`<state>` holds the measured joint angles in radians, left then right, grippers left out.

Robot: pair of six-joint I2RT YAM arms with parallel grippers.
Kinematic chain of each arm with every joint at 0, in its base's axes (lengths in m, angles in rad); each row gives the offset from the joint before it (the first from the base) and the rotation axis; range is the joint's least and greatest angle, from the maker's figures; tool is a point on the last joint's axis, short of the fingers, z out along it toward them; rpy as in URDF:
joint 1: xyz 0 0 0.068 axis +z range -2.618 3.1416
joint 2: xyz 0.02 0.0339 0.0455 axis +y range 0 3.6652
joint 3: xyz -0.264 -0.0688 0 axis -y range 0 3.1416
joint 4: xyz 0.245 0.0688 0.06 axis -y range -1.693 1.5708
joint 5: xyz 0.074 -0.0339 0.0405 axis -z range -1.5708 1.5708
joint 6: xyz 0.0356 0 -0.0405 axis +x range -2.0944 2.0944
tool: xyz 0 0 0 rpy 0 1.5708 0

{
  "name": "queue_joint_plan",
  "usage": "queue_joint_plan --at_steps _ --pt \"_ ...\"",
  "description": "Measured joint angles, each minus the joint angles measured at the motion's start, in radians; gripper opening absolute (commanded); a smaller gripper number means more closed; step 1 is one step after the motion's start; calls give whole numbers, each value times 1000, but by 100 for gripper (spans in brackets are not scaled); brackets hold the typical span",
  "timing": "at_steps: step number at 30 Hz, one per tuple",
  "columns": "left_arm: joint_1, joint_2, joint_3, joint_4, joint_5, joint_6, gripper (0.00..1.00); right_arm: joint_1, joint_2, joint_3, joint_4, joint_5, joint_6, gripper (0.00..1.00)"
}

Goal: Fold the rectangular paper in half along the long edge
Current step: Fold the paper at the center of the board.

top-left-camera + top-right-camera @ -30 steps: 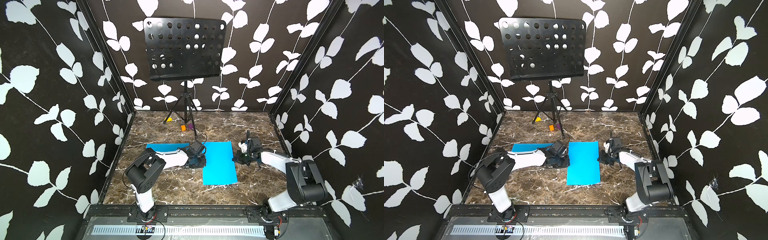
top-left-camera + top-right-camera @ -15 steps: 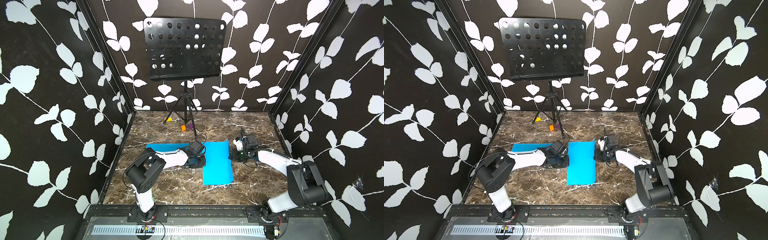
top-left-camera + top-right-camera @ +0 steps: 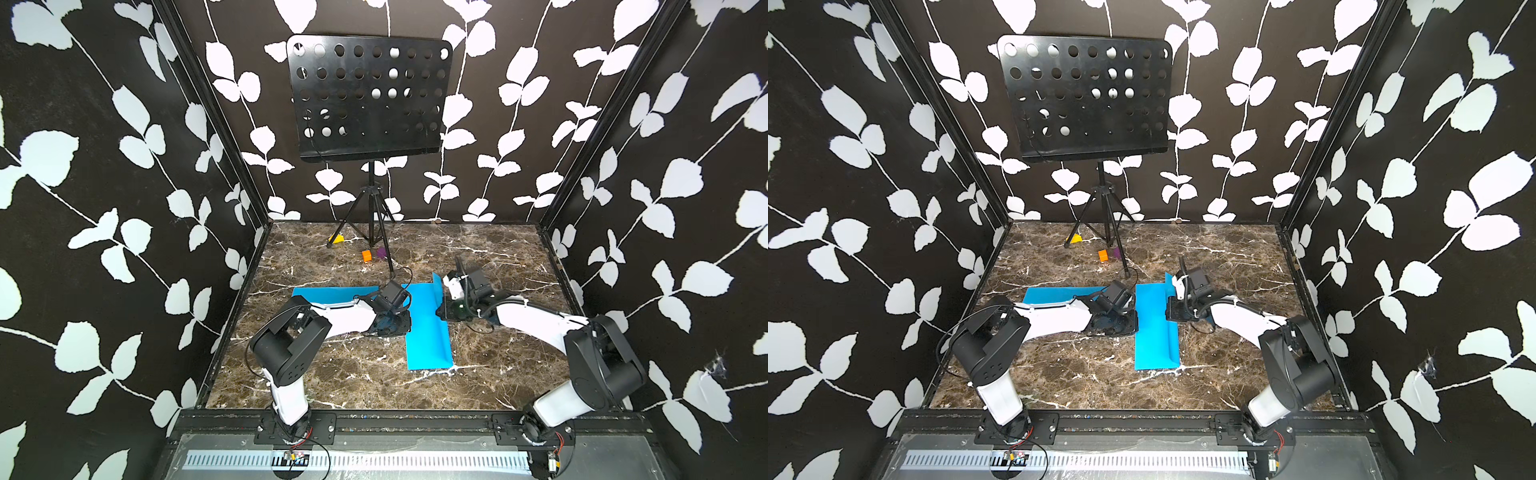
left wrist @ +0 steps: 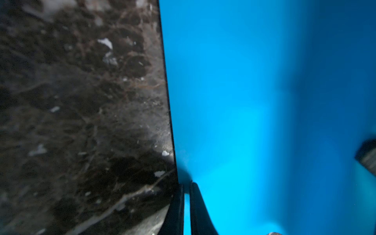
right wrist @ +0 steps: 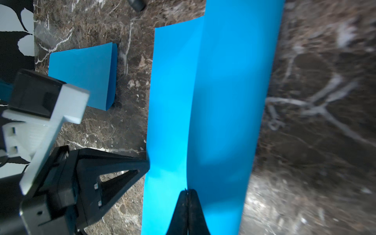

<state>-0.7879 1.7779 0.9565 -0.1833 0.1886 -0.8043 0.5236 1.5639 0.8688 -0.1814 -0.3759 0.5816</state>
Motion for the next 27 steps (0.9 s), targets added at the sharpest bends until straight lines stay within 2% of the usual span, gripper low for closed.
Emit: queue_joint_plan --at_steps 5,13,27 --pt "5 -5 -15 21 10 -13 10 65 59 10 71 10 64 0" --pt "7 -5 -45 80 27 -37 3 138 172 44 153 18 130 0" --pt "11 -3 -50 97 39 -41 0 156 232 64 223 23 172 0"
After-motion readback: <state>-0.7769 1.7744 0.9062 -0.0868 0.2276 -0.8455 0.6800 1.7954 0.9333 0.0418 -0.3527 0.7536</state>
